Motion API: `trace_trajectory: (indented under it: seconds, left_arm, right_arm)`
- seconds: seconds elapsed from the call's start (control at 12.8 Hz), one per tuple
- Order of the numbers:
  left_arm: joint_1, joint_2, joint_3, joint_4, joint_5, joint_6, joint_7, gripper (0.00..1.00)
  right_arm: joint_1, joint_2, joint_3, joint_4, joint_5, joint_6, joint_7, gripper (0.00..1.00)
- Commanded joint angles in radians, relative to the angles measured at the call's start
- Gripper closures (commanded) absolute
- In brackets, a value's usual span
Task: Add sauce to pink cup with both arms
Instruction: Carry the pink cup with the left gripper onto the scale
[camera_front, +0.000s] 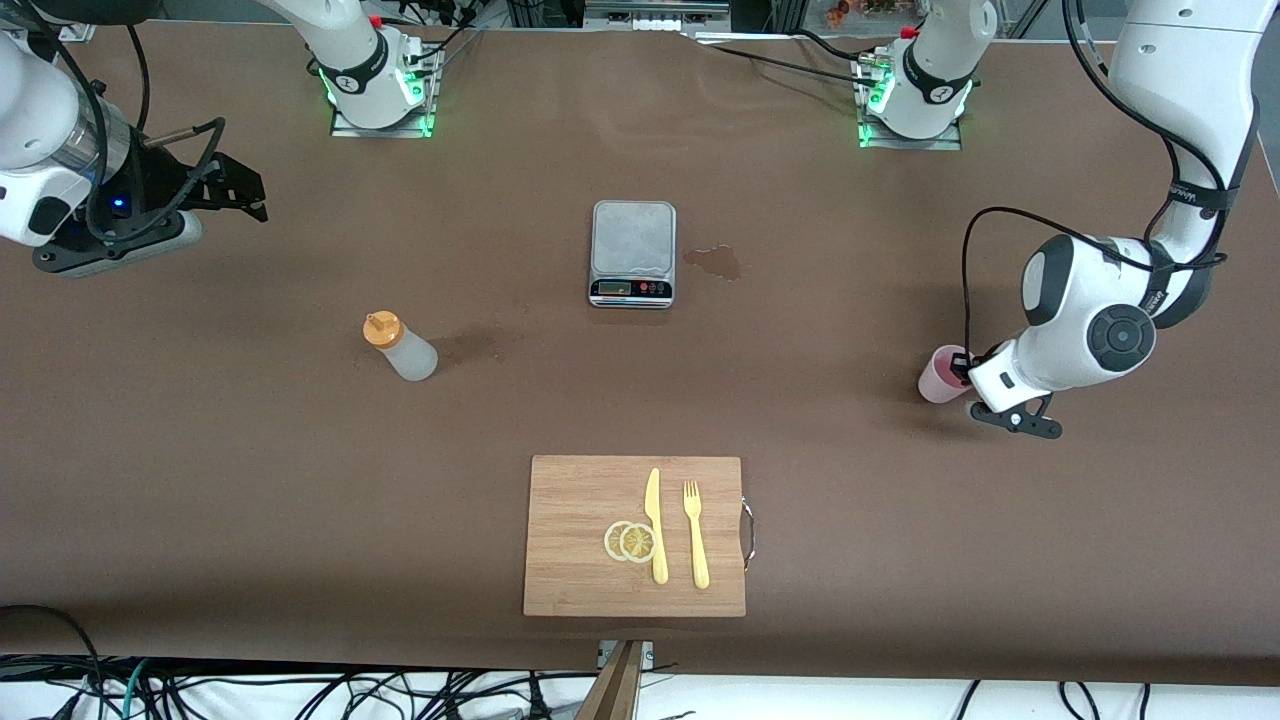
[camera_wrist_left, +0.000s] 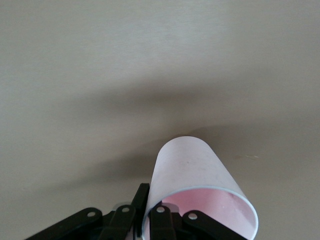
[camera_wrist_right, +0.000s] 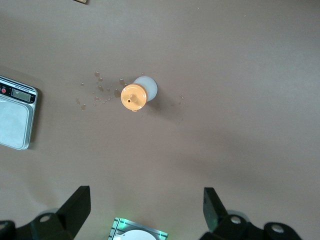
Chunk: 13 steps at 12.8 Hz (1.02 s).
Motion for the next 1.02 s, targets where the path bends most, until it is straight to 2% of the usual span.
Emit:
trace_trajectory:
  seconds: [0.0,0.16,0.47,0.55,0.71,0.94]
  left_arm:
    - [-0.006,-0.045,-0.097,0.045,0.003,-0.141,-0.076,1.00]
    - [-0.006,-0.052,-0.219,0.044,-0.018,-0.200,-0.246,1.00]
    - [-0.054,-0.049,-0.462,0.047,-0.041,-0.197,-0.629,1.00]
    - [-0.097,-0.045,-0.494,0.047,-0.043,-0.197,-0.744,1.00]
    - [-0.224,-0.031,-0.497,0.053,-0.075,-0.197,-0.940,1.00]
    - [-0.348,0.010,-0.490,0.058,-0.135,-0.125,-1.035,1.00]
  right_arm:
    - [-0.002,-0.025,-0.003,-0.013,0.012,-0.011,-0.005,0.00]
    - [-0.002,-0.030,-0.007,-0.013,0.014,-0.012,-0.002,0.00]
    - [-0.004,-0.033,-0.018,-0.009,0.012,-0.050,-0.005,0.00]
    - [-0.004,-0.036,-0.021,-0.009,0.012,-0.056,-0.006,0.00]
    - [-0.004,-0.043,-0.056,0.001,0.009,-0.101,-0.014,0.00]
    - [-0.004,-0.043,-0.089,0.002,0.005,-0.100,-0.032,0.00]
